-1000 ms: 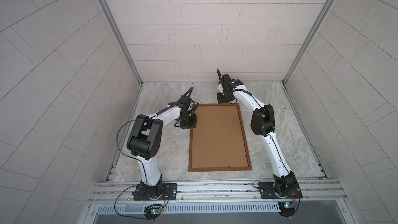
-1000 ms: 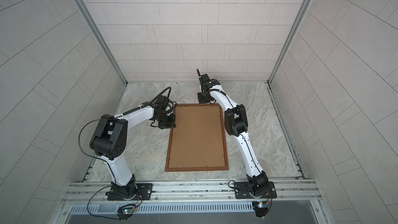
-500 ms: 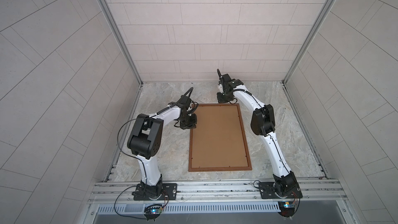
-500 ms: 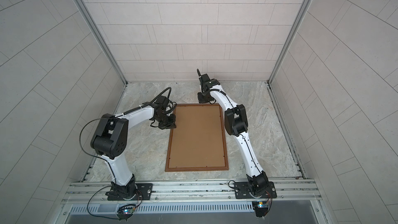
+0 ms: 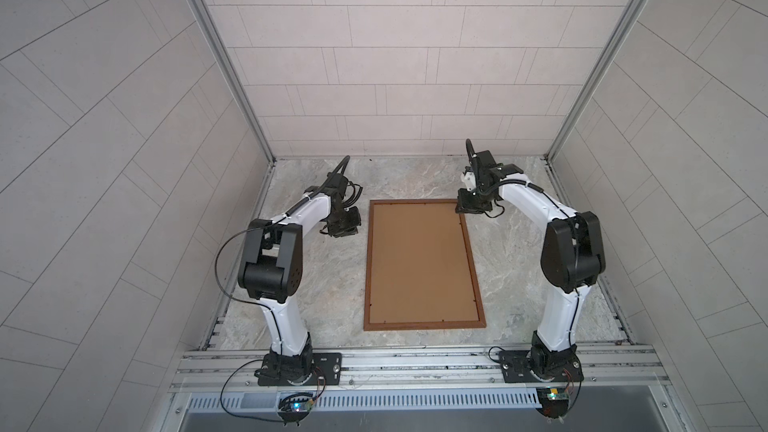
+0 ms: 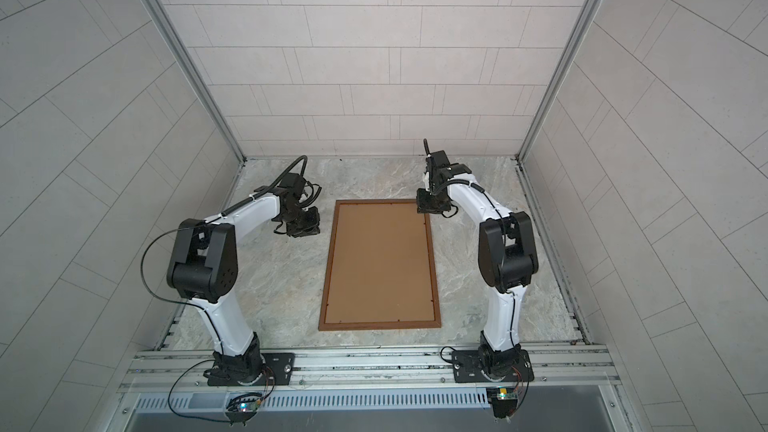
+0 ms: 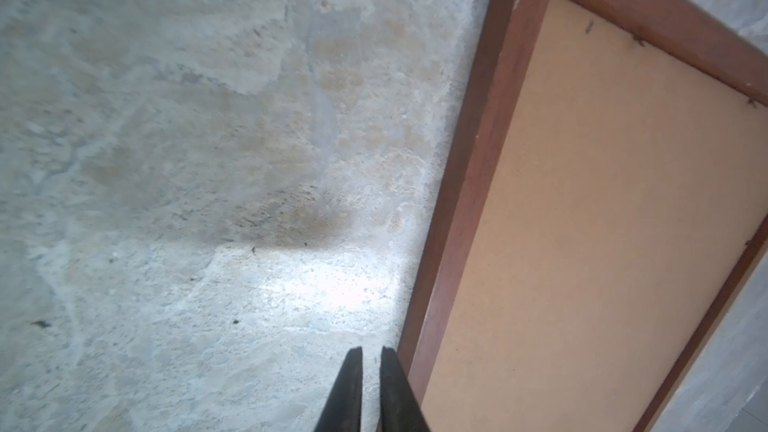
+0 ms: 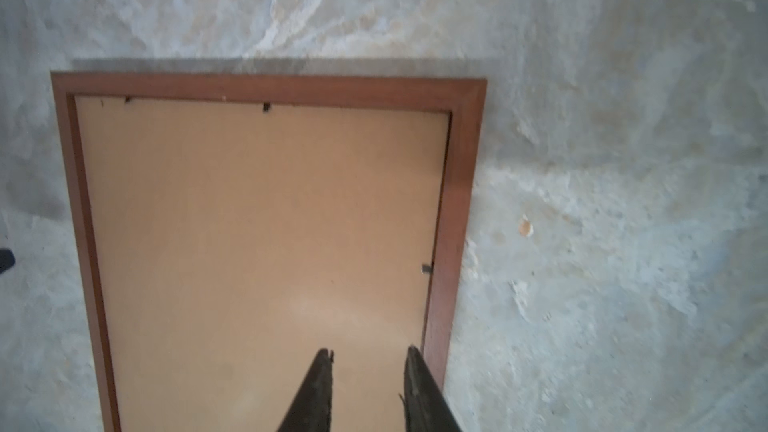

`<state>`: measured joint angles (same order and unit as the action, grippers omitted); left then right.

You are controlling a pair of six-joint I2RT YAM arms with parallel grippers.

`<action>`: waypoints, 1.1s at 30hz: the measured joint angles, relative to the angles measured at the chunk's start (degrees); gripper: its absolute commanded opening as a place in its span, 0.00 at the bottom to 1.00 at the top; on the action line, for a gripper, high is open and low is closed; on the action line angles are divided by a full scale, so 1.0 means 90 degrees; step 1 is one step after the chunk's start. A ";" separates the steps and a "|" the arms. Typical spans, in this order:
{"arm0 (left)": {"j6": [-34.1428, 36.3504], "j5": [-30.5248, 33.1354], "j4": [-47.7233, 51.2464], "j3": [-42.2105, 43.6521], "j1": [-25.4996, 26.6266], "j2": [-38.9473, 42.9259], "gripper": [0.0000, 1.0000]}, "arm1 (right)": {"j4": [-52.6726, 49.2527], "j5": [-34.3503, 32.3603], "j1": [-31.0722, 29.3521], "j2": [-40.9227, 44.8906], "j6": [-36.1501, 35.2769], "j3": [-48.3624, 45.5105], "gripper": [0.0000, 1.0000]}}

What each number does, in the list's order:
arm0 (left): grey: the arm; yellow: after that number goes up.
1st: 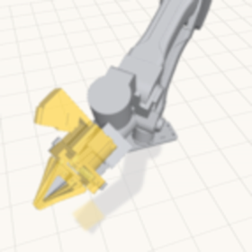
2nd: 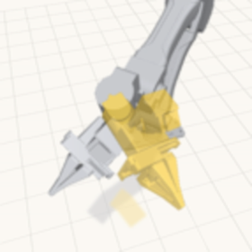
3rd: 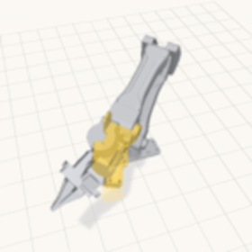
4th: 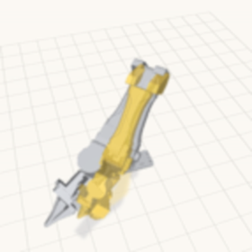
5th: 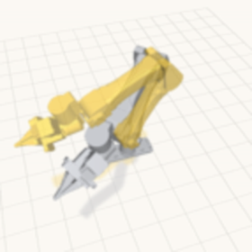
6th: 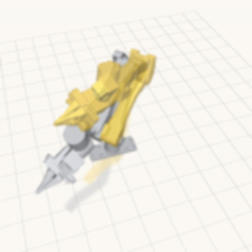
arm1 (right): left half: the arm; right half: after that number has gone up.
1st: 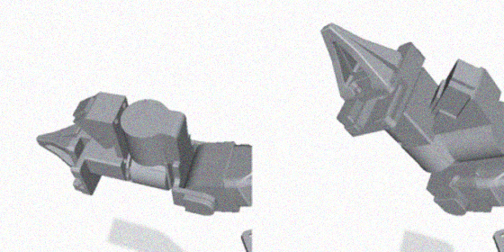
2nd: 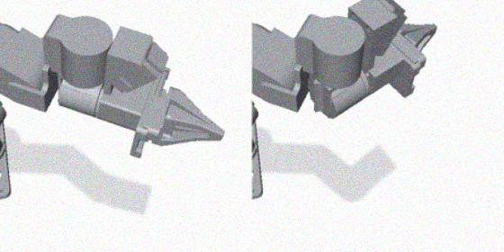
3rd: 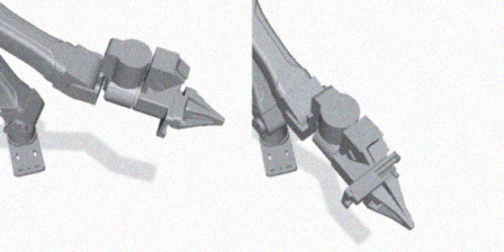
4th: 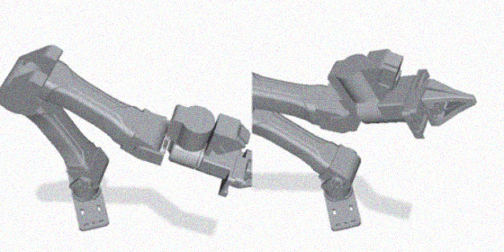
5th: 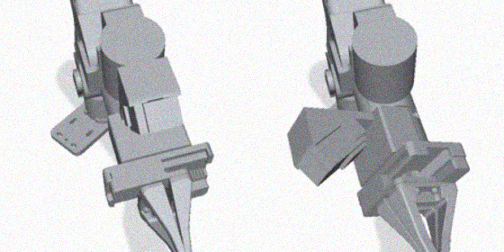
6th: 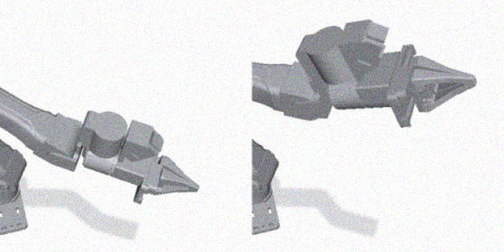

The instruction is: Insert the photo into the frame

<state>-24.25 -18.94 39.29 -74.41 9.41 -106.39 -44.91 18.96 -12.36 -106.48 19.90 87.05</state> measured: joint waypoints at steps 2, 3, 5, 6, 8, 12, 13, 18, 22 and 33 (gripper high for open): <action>0.0063 0.0109 0.0102 0.0000 0.0000 -0.0056 0.21 | 0.0121 0.0058 0.0005 0.0396 0.0002 -0.0631 0.43; 0.0097 0.0155 0.0148 0.0002 0.0000 -0.0083 0.21 | 0.0170 0.0104 0.0005 0.0576 0.0002 -0.0945 0.45; 0.0146 0.0250 0.0199 0.0046 0.0000 -0.0107 0.21 | 0.0228 0.0175 0.0002 0.0811 -0.0015 -0.1411 0.48; 0.0163 0.0277 0.0209 0.0087 0.0002 -0.0109 0.21 | 0.0262 0.0194 0.0000 0.0933 -0.0019 -0.1651 0.48; 0.0202 0.0313 0.0216 0.0211 0.0027 -0.0107 0.21 | 0.0296 0.0194 0.0000 0.1107 -0.0034 -0.2030 0.44; 0.0202 0.0393 0.0240 0.0566 0.0100 -0.0107 0.21 | 0.0330 0.0036 0.0005 0.1263 -0.0112 -0.2533 0.39; 0.0202 0.0401 0.0248 0.0624 0.0134 -0.0107 0.21 | 0.0357 -0.0017 0.0005 0.1263 -0.0131 -0.2613 0.39; 0.0204 0.0432 0.0260 0.0663 0.0308 -0.0107 0.21 | 0.0474 -0.0121 -0.0046 0.1158 -0.0202 -0.2691 0.42; 0.0204 0.0425 0.0260 0.0663 0.0364 -0.0107 0.21 | 0.0629 -0.0163 -0.0158 0.0901 -0.0209 -0.2681 0.40; 0.0231 0.0418 0.0236 0.0690 0.0406 -0.0092 0.22 | 0.0746 -0.0236 -0.0206 0.0491 -0.0211 -0.2589 0.13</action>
<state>-22.17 -15.18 41.41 -68.20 13.06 -107.22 -38.20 16.84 -14.22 -102.06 18.00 63.75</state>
